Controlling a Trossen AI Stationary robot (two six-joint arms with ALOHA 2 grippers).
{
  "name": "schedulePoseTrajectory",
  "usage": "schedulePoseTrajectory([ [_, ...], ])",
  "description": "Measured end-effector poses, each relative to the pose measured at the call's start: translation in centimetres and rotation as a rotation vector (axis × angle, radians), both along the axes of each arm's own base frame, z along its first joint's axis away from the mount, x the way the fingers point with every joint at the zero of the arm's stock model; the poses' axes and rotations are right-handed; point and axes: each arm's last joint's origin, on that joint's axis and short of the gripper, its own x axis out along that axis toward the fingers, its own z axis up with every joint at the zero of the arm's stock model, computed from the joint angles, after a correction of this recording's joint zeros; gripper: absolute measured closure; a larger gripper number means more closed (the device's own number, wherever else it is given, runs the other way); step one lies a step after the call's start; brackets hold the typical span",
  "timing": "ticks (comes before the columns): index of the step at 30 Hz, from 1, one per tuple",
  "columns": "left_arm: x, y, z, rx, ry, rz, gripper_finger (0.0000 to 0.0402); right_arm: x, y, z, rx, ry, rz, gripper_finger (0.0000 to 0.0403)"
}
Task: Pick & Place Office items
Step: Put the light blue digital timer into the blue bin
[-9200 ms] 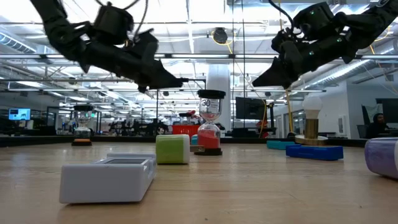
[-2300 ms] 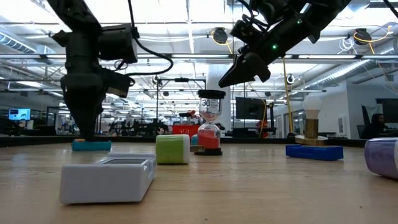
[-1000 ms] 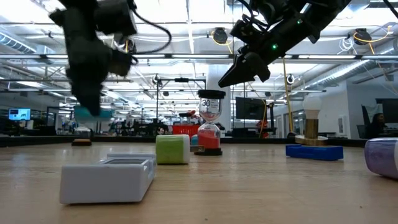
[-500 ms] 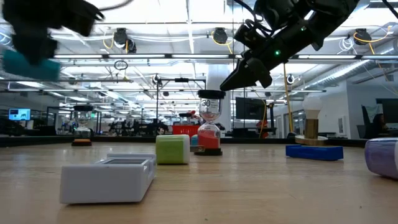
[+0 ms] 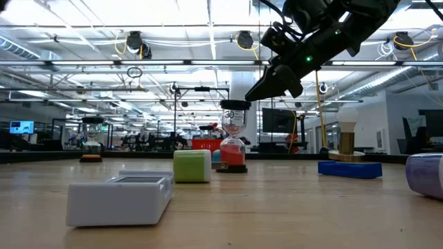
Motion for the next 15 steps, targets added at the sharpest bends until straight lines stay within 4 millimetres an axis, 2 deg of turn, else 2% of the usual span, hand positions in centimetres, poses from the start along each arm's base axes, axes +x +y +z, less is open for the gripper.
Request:
schedulePoseTrajectory([
  [9,-0.5,-3.1,-2.5,0.043,0.025,0.071,0.0255,0.0,0.0,0.1,-0.001,-0.008,0.0,0.0328],
  [15,-1.2,-4.2,-3.4,0.044,0.059,0.142,0.0254,0.0,0.0,0.1,0.0,-0.008,0.0,0.0328],
])
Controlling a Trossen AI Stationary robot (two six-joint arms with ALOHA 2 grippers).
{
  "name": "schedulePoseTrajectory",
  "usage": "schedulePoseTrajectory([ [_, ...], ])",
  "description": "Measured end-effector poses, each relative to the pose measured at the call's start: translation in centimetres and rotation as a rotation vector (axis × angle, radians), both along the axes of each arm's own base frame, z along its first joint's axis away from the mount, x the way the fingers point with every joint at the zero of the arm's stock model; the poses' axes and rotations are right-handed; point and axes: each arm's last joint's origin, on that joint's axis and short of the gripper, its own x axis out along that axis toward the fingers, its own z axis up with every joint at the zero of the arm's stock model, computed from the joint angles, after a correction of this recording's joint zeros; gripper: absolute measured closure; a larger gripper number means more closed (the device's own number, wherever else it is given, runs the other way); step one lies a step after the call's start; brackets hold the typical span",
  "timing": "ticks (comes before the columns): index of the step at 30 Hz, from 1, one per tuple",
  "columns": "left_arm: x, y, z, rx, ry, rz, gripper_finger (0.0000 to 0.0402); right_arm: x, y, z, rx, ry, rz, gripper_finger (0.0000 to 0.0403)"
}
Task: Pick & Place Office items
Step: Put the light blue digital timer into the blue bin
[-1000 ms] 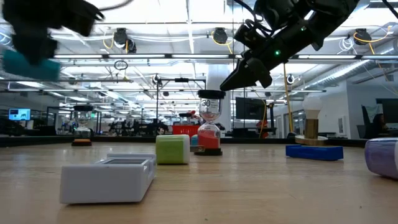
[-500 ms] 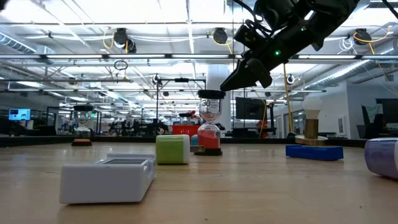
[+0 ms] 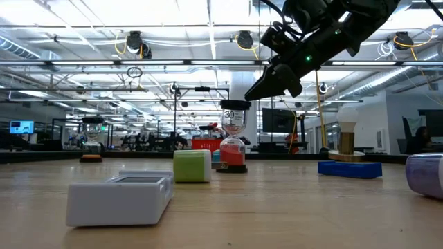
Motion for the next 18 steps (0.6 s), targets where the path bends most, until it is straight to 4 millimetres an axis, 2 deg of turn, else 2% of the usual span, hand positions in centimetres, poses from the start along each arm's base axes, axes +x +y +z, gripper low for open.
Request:
schedulePoseTrajectory([
  [8,-0.4,-0.7,-1.8,0.11,0.007,0.057,0.0254,0.1,0.2,0.1,0.039,-0.014,0.064,0.0328],
  [18,0.0,-2.0,-3.3,0.092,0.019,0.038,0.0254,0.1,0.2,0.0,0.039,-0.014,0.063,0.0328],
])
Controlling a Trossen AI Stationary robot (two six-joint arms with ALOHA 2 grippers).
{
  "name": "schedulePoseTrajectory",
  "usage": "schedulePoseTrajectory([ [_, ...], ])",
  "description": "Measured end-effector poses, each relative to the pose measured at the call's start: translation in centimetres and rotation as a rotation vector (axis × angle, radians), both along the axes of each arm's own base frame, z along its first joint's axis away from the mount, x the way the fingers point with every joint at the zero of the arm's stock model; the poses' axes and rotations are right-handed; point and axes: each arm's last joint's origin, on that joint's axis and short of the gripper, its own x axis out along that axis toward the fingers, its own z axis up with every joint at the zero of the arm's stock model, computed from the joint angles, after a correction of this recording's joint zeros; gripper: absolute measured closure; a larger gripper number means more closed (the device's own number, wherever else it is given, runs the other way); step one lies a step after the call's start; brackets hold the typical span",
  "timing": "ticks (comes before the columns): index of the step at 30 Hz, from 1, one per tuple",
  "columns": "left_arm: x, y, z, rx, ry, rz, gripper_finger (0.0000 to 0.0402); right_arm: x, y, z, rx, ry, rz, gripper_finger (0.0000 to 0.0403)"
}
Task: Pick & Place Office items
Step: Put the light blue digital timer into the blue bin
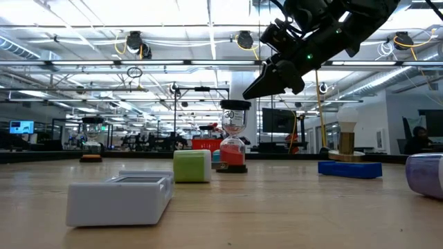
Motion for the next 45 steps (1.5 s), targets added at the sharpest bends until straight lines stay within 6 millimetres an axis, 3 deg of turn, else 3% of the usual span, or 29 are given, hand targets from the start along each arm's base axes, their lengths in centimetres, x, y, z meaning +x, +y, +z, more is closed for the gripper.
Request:
schedulePoseTrajectory([
  [11,0.0,0.0,-0.1,0.002,0.006,0.0,0.0252,0.0,0.0,0.0,-0.001,0.0,0.0,0.0328],
  [21,0.0,0.0,-0.1,0.001,0.008,-0.004,0.0191,0.0,0.0,0.0,-0.006,-0.001,0.001,0.0328],
  [26,-0.1,0.0,0.0,-0.009,0.028,-0.024,0.0185,0.1,0.0,0.1,-0.009,-0.012,0.002,0.0328],
  [31,0.1,0.7,0.9,-0.04,0.059,-0.071,0.0215,0.1,0.0,0.1,-0.011,-0.012,0.004,0.0328],
  [37,0.5,2.2,2.5,0.008,-0.033,-0.082,0.0287,0.1,0.0,0.1,-0.011,-0.012,0.005,0.0328],
  [45,0.9,2.9,0.4,-0.016,0.003,-0.111,0.0362,0.1,0.0,0.1,-0.015,-0.011,0.007,0.0328],
])
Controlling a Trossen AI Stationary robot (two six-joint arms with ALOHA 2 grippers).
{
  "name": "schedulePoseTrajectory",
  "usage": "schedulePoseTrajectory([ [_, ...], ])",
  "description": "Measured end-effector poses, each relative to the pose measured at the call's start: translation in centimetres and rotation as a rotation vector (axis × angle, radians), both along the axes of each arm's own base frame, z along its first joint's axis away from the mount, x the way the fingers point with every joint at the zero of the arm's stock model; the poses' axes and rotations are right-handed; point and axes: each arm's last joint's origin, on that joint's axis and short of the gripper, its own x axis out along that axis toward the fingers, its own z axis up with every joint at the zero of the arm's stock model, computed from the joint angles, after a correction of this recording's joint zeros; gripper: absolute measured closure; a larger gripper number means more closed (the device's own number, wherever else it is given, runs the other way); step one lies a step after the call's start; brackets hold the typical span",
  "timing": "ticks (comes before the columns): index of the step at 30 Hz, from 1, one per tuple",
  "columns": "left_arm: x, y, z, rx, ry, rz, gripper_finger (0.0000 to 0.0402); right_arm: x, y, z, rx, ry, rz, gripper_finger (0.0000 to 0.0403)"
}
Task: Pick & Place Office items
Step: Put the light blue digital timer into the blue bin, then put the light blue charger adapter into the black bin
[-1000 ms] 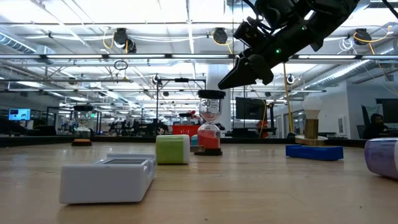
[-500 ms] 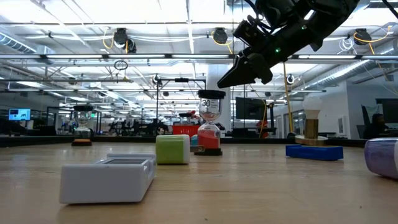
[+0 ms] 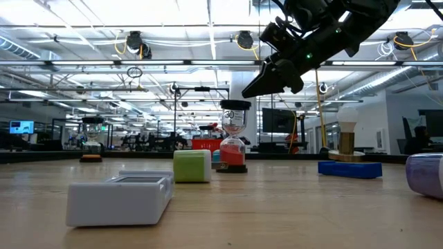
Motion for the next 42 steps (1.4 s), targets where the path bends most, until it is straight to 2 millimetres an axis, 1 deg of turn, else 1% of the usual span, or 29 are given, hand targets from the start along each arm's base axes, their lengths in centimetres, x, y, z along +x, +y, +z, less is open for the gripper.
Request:
schedulePoseTrajectory([
  [7,0.4,0.2,-0.3,0.008,-0.033,-0.031,0.0394,0.0,0.0,0.0,-0.001,0.0,-0.001,0.0328],
  [11,0.4,0.1,-0.2,-0.001,-0.024,-0.036,0.0398,0.0,0.0,0.0,-0.004,0.001,0.0,0.0328],
  [13,0.4,0.0,0.3,-0.017,-0.037,-0.038,0.0397,0.0,0.0,0.0,-0.004,0.001,0.0,0.0328],
  [17,0.2,0.3,1.5,0.0,-0.151,-0.036,0.0392,0.0,0.0,0.0,-0.003,0.001,-0.001,0.0328],
  [21,0.9,1.5,2.6,0.138,-0.352,-0.031,0.0398,0.0,0.0,0.0,-0.003,0.001,-0.001,0.0328],
  [25,2.7,3.3,3.2,0.288,-0.531,-0.09,0.0398,0.0,0.1,0.0,-0.001,0.003,0.002,0.0331],
  [28,4.5,5.0,3.1,0.366,-0.633,-0.181,0.0399,-0.1,0.3,0.1,-0.004,0.006,0.004,0.0349],
  [30,5.8,6.2,2.7,0.402,-0.719,-0.246,0.0398,-0.4,0.4,0.7,-0.007,-0.01,0.002,0.0368],
  [33,7.8,8.2,1.7,0.447,-0.862,-0.347,0.0399,-1.2,0.9,1.9,-0.022,-0.033,-0.044,0.0396],
  [37,9.4,11.5,0.3,0.503,-1.038,-0.411,0.0396,-2.6,1.6,3.6,0.027,-0.077,-0.103,0.0394],
  [40,10.0,14.0,-1.0,0.574,-1.02,-0.414,0.0392,-3.3,2.1,4.2,0.121,-0.1,-0.127,0.0399],
  [42,10.6,15.4,-1.6,0.574,-0.99,-0.403,0.0394,-3.5,2.3,4.0,0.167,-0.086,-0.141,0.0401],
])
